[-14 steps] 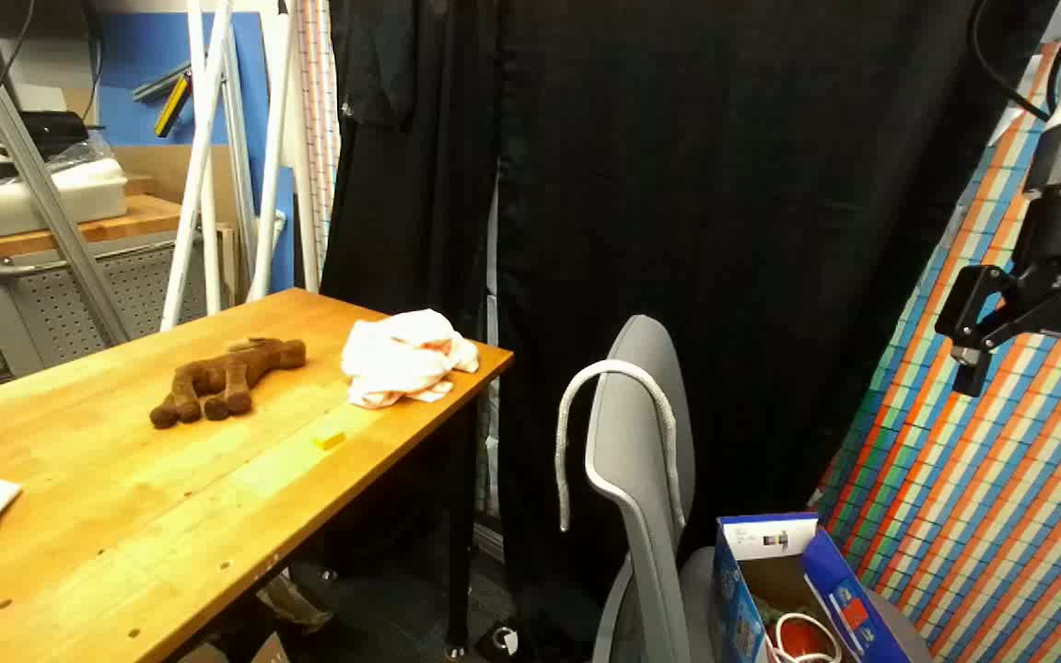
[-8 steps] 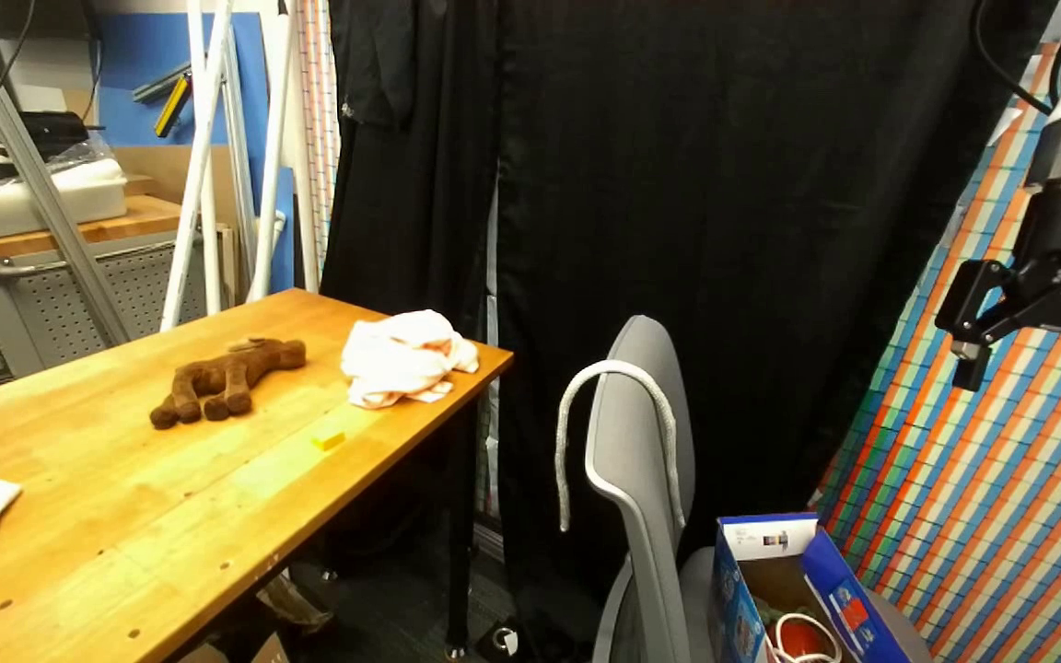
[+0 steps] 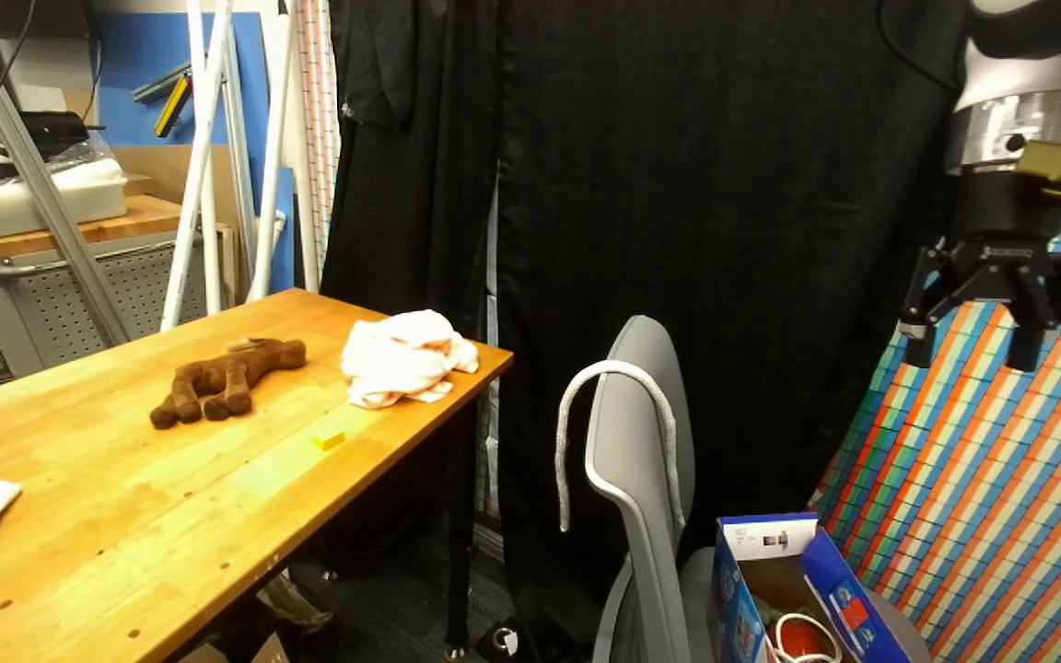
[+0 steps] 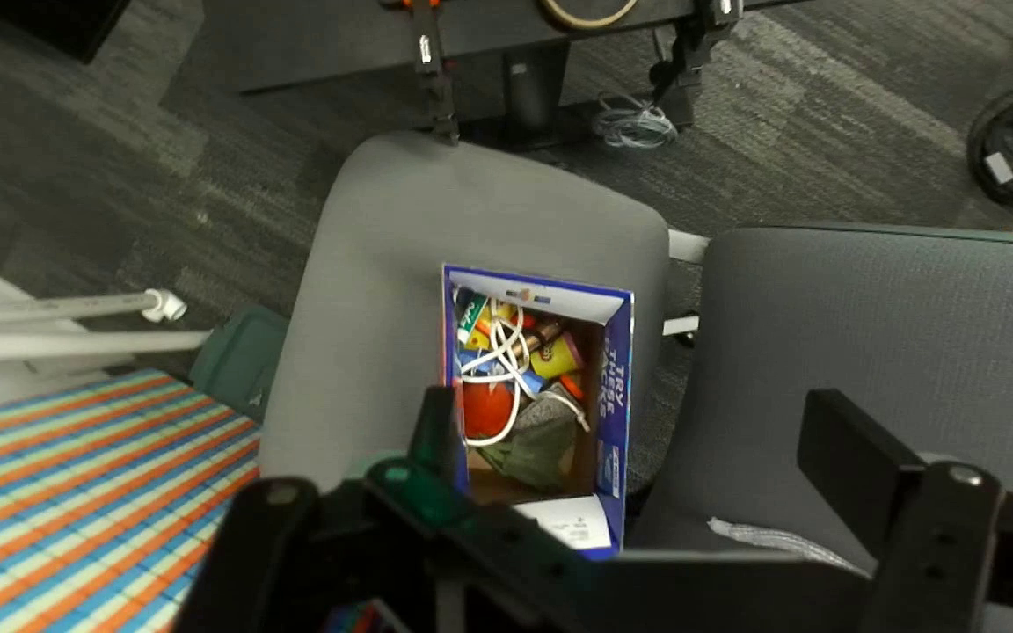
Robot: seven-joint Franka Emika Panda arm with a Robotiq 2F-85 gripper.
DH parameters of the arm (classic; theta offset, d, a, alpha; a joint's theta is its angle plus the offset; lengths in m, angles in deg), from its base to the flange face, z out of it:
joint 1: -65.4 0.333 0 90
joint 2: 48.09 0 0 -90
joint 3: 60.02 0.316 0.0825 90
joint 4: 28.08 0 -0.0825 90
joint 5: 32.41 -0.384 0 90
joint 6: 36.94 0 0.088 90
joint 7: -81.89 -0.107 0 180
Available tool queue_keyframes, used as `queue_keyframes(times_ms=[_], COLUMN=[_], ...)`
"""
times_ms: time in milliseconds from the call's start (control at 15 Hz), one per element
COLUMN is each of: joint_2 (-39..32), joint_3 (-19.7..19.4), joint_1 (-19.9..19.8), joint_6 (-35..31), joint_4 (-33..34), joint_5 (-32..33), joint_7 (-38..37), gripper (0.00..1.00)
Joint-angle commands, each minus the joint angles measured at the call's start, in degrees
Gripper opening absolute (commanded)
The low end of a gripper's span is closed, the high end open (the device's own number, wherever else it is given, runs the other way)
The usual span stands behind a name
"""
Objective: Put the white belt in the box on the seat
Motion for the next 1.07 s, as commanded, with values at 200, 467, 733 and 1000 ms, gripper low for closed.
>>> queue_keyframes(times_ms=[200,467,733,1000], joint_2=[-17.77,-26.30,-31.48,-35.01], joint_3=[5.98,8.07,9.29,10.73], joint_1=[6.37,10.07,12.11,11.66], joint_6=[2.73,1.63,-0.40,-1.34], joint_4=[20.54,29.73,35.10,37.68], joint_5=[7.85,12.54,14.79,12.51], joint_7=[6.44,12.67,21.60,32.89], gripper=[1.00,1.00,1.00,1.00])
